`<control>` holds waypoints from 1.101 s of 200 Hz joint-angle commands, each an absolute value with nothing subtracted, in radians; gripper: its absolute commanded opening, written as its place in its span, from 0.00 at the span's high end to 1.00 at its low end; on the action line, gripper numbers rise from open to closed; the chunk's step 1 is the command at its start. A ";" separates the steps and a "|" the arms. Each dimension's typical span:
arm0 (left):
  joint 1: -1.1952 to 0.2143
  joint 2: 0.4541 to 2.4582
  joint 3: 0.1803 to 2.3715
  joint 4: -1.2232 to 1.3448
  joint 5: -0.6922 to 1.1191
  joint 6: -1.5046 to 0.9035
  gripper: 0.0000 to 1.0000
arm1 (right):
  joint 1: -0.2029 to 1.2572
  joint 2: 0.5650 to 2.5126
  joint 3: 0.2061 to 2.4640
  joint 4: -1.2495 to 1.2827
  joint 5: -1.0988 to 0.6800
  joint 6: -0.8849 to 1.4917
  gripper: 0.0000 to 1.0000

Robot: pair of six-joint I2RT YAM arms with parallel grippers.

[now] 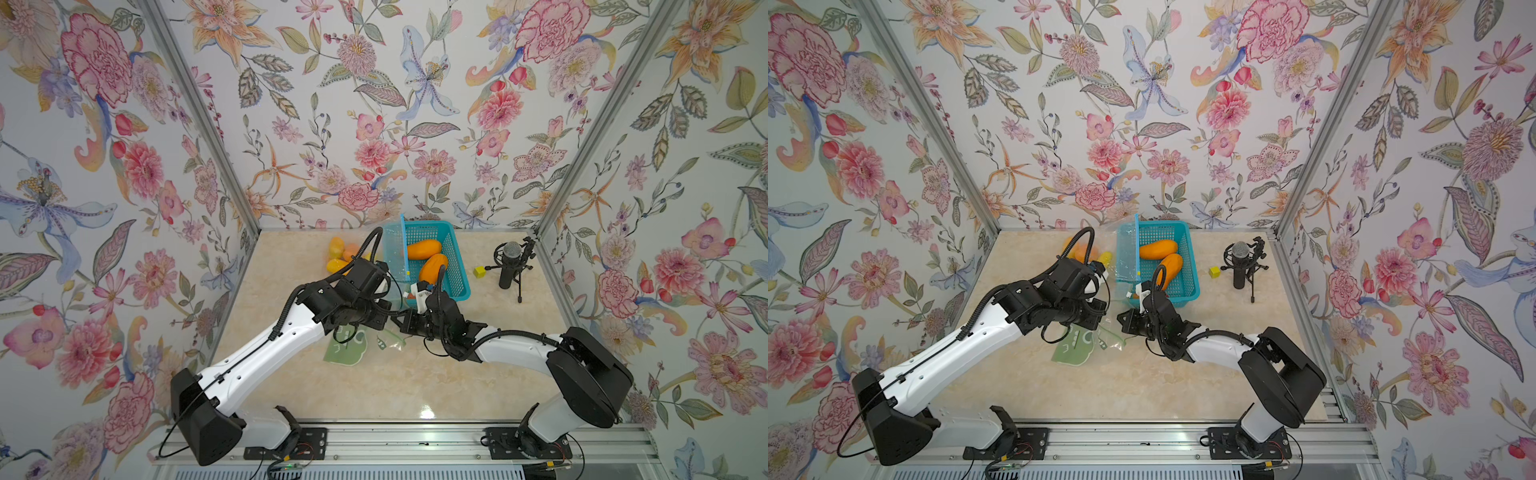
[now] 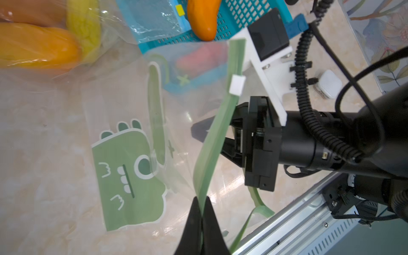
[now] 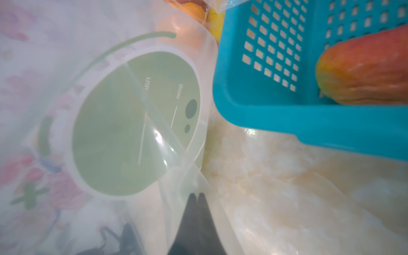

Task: Place the mango in a zip-top bag and seal the zipper
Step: Open the zipper of the food storage bag at the center of the board.

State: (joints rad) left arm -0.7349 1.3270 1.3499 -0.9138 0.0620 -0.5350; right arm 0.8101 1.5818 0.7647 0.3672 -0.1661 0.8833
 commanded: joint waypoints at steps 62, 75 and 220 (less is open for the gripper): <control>-0.706 1.336 1.402 -1.023 -0.025 -0.464 1.00 | 0.845 1.600 0.781 0.523 -0.225 0.849 1.00; -0.706 1.355 1.400 -1.033 -0.047 -0.455 1.00 | 0.853 1.598 0.794 0.562 -0.266 0.834 0.97; -0.704 1.418 1.311 -0.982 -0.068 -0.446 1.00 | 0.698 1.337 0.814 0.155 -0.256 0.604 0.59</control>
